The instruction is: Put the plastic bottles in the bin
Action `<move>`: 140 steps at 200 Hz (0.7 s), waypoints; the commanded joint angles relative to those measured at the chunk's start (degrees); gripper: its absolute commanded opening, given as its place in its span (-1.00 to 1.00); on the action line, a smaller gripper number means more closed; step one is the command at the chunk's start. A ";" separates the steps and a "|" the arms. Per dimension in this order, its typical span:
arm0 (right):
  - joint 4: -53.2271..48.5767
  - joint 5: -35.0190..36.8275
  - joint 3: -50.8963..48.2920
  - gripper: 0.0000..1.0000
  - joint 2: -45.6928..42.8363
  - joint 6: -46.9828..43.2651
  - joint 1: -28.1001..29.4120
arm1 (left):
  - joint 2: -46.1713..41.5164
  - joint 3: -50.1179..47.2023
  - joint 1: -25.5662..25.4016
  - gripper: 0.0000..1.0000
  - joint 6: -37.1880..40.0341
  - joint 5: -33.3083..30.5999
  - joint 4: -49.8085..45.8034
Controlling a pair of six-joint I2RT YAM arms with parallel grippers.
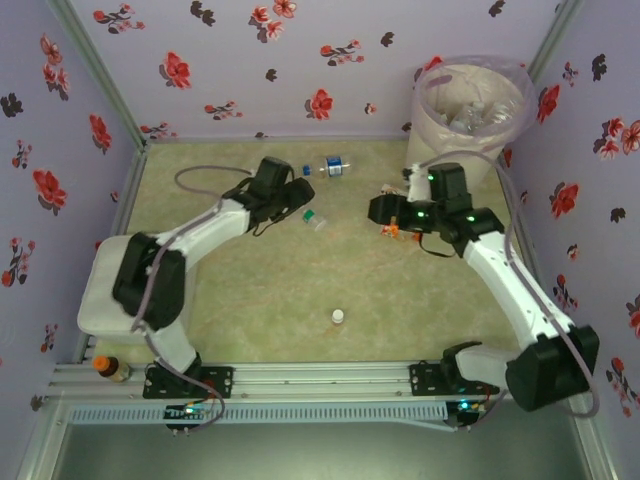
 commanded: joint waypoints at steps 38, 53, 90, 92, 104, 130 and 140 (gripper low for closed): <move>25.03 -9.39 -0.68 0.46 8.11 15.01 2.01 | -15.85 -20.41 0.98 -0.40 20.99 29.96 28.67; 24.81 -8.59 0.91 0.61 9.93 15.56 2.92 | -16.87 -21.00 0.49 -0.41 27.14 31.52 25.90; 16.54 -4.27 5.29 0.78 12.50 10.33 6.82 | -17.95 -20.66 -0.51 -0.43 37.38 31.53 23.71; 16.70 -4.51 5.29 0.78 12.58 10.45 7.03 | -17.89 -20.60 -0.59 -0.43 37.81 31.53 23.87; 17.66 -5.86 5.14 0.79 13.25 11.08 7.87 | -17.66 -20.02 -0.92 -0.44 39.81 31.53 24.21; 19.89 -6.82 4.37 0.81 13.75 11.51 9.07 | -16.02 -17.44 -1.85 -0.45 43.65 31.52 22.42; 21.32 -7.65 4.33 0.82 13.90 12.08 9.34 | -15.06 -16.31 -2.04 -0.46 43.83 31.97 21.61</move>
